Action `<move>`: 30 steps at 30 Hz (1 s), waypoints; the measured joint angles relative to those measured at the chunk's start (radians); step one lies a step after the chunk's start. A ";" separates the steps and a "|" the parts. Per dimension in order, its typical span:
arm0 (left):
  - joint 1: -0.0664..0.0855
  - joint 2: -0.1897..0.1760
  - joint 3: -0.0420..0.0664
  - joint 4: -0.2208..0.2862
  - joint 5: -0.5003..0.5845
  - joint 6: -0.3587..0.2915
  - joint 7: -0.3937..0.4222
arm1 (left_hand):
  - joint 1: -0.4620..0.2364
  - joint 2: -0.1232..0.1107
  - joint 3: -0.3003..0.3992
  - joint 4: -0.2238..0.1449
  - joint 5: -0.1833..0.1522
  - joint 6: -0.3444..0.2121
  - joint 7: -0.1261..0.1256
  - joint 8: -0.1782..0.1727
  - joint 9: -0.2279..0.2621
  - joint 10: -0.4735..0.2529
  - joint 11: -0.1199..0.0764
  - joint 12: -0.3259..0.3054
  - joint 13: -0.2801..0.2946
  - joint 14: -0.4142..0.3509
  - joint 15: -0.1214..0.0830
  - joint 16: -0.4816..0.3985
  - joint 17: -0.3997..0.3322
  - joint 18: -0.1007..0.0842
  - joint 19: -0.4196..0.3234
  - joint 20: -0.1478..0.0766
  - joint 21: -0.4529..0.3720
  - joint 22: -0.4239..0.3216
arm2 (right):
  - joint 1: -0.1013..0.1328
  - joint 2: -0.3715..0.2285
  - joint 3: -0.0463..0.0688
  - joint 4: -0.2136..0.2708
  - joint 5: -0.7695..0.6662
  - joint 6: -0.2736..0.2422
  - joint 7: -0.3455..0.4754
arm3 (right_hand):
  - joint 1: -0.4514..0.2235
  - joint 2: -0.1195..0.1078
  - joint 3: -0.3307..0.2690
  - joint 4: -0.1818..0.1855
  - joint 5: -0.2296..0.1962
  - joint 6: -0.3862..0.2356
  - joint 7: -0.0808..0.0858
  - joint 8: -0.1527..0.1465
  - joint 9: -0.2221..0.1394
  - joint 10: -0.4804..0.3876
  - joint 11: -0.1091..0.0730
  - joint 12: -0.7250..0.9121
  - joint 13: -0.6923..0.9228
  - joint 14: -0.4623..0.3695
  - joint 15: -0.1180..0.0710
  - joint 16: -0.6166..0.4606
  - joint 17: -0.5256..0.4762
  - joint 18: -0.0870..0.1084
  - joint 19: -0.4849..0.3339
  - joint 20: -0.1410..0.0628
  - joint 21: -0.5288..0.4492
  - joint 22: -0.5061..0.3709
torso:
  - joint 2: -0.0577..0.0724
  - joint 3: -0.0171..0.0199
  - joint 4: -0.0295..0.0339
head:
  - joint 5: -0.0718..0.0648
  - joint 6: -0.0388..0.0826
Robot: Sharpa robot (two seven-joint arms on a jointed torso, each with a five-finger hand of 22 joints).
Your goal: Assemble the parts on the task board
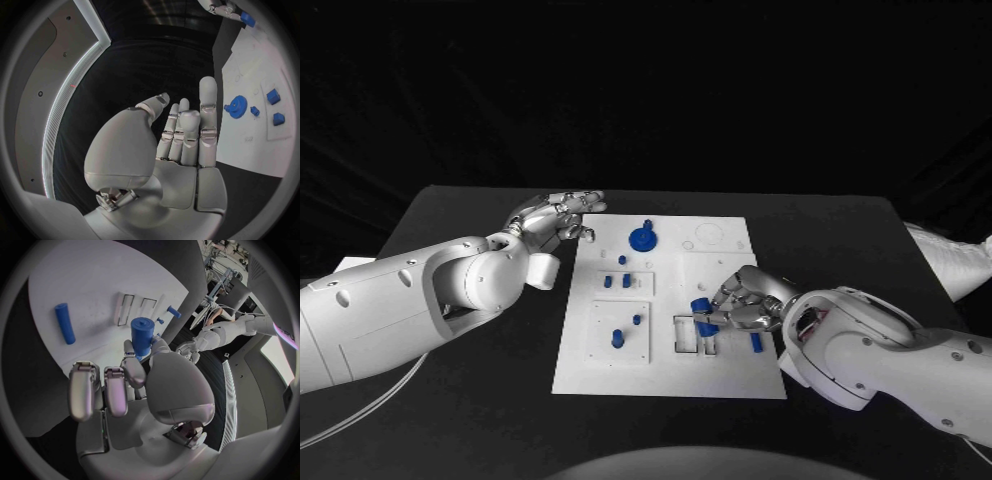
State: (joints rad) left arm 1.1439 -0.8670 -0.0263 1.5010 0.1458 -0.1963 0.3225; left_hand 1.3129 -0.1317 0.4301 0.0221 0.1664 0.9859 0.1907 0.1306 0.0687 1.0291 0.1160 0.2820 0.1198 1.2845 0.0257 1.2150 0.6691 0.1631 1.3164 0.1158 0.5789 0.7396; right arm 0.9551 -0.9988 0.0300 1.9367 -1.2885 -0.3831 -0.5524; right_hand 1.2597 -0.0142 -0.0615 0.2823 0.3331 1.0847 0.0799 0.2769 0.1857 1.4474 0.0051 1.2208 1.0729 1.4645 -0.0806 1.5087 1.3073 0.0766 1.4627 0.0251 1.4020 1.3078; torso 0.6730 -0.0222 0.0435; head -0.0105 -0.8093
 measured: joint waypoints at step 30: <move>0.000 0.001 0.000 0.001 0.000 0.004 0.000 | 0.000 0.000 0.000 0.000 0.000 0.000 0.000 0.004 0.000 -0.004 -0.004 0.005 0.001 0.000 0.000 0.000 0.000 0.000 0.000 0.000 0.000 0.000 | 0.000 0.077 -0.001 -0.039 -0.004 0.144 -0.027 | -0.029 0.042 -0.024 0.006 -0.001 0.007 0.000 -0.002 0.022 -0.012 0.008 0.012 0.038 0.000 0.000 0.000 0.001 0.000 0.002 -0.002 0.000 0.000 | 0.001 0.0012 0.0027 | 0.007 -0.005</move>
State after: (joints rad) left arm 1.1439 -0.8657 -0.0263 1.5023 0.1457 -0.1920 0.3223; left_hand 1.3129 -0.1317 0.4301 0.0221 0.1664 0.9859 0.1907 0.1347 0.0687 1.0255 0.1124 0.2868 0.1205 1.2846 0.0256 1.2150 0.6692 0.1630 1.3164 0.1158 0.5789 0.7396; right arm 0.9547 -0.9213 0.0293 1.8975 -1.2927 -0.2387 -0.5796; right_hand 1.2306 0.0283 -0.0859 0.2883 0.3322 1.0920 0.0798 0.2746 0.2072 1.4358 0.0127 1.2333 1.1108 1.4646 -0.0802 1.5086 1.3079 0.0766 1.4646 0.0232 1.4019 1.3074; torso 0.6740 -0.0210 0.0462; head -0.0031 -0.8141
